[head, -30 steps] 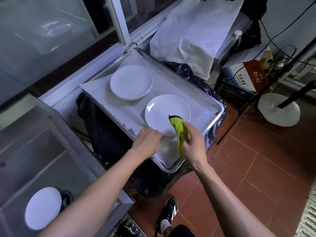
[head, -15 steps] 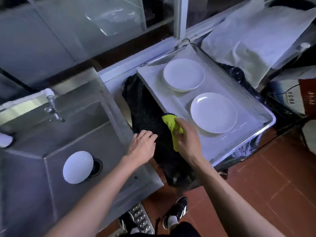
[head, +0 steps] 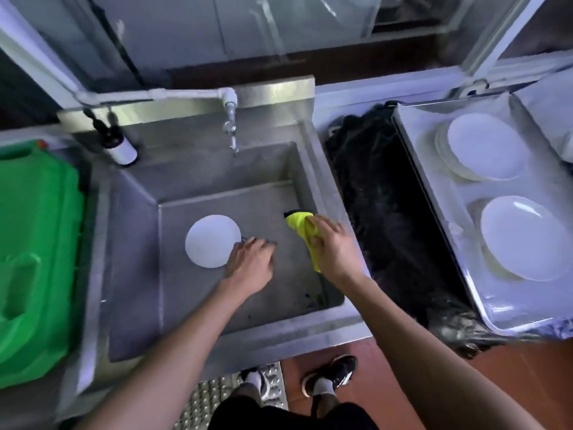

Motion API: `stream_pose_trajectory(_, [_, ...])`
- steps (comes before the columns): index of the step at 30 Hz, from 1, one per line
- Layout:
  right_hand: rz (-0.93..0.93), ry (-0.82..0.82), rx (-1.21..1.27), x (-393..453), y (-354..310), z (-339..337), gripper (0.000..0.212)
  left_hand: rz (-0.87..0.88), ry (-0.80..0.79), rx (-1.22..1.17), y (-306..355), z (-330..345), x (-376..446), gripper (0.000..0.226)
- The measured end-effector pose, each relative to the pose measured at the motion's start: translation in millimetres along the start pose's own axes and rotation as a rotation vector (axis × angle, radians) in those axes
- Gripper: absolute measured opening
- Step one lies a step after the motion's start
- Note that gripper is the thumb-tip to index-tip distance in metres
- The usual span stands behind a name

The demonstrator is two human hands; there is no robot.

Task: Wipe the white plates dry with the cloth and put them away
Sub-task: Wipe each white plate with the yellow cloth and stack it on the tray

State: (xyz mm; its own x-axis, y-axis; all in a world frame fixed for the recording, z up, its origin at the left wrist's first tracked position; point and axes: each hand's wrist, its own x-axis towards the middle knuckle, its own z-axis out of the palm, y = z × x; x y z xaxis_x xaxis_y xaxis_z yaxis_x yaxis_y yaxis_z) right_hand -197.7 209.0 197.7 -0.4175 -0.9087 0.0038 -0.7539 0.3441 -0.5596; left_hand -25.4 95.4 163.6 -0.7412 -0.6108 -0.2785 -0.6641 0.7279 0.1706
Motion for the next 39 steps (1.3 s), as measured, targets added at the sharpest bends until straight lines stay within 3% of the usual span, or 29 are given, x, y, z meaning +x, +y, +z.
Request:
stream_pose_trajectory(3, [-0.036, -0.046, -0.076, 16, -39, 27, 0.048, -0.051, 0.002, -0.02, -51, 3, -14, 0.029])
stream_pose_trajectory(9, [-0.081, -0.118, -0.2, 42, -104, 73, 0.044, -0.142, 0.013, -0.112, -140, 7, -38, 0.039])
stream_pose_trajectory(17, [-0.16, -0.179, -0.209, 61, -144, 123, 0.042, -0.291, 0.026, -0.303, -203, 23, -53, 0.04])
stream_pose_trajectory(30, [-0.091, -0.332, -0.063, 114, -108, 234, 0.043, -0.567, -0.022, -0.537, -259, 111, -11, 0.046])
stream_pose_trajectory(39, [-0.076, -0.302, 0.061, 141, -64, 285, 0.039, -0.828, 0.047, -0.941, -289, 185, 49, 0.056])
